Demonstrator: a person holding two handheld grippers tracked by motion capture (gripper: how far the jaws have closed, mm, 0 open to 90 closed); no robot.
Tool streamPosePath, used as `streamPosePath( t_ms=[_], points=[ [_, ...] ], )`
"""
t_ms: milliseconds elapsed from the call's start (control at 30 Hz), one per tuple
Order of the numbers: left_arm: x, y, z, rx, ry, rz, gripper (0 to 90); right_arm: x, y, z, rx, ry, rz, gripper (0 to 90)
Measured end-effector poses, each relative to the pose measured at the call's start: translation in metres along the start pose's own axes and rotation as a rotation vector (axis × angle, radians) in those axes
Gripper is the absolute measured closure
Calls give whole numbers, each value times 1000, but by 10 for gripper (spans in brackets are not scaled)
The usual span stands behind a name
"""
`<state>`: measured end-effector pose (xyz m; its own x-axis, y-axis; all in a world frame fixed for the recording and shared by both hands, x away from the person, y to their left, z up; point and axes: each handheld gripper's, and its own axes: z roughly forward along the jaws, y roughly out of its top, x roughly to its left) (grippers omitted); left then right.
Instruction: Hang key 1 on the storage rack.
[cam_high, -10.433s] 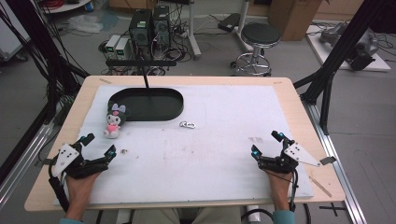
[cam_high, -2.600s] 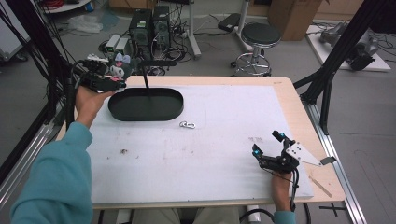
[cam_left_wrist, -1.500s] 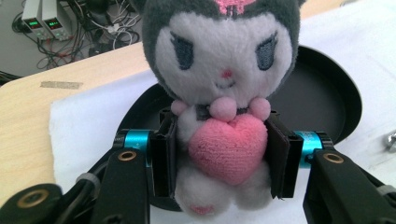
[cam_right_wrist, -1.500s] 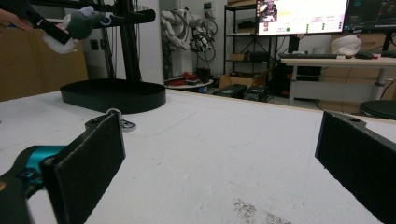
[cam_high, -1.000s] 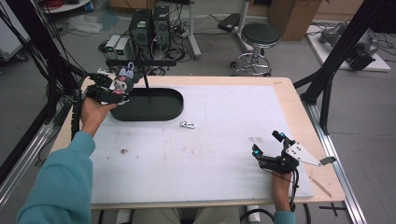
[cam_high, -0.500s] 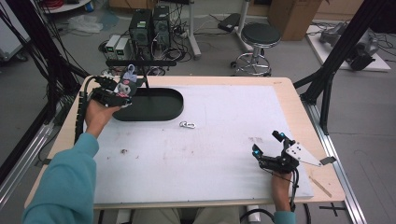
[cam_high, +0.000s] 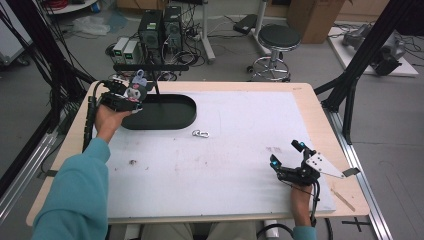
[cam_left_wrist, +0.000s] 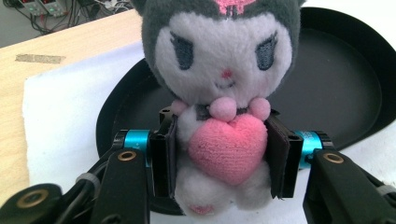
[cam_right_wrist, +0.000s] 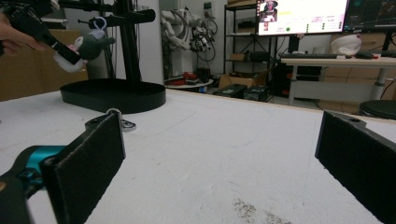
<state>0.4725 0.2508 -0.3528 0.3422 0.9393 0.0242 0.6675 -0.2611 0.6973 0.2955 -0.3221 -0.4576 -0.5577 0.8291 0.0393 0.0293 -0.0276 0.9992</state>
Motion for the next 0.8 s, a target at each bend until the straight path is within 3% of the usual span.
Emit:
streamPosePath(
  t_ms=[333,600,700,800],
  points=[
    [2,8,10,-16,-3,-16,533,0,0,0,2,-2,-4,7],
    [4,7,7,-29,7,-22,510,1,0,0,6,0,-1,7],
    [4,7,4,-57,3,-5,442,0,0,0,6,-1,0,7],
    [4,6,0,-115,15,12,266,1,0,0,7,-1,4,7]
  ],
)
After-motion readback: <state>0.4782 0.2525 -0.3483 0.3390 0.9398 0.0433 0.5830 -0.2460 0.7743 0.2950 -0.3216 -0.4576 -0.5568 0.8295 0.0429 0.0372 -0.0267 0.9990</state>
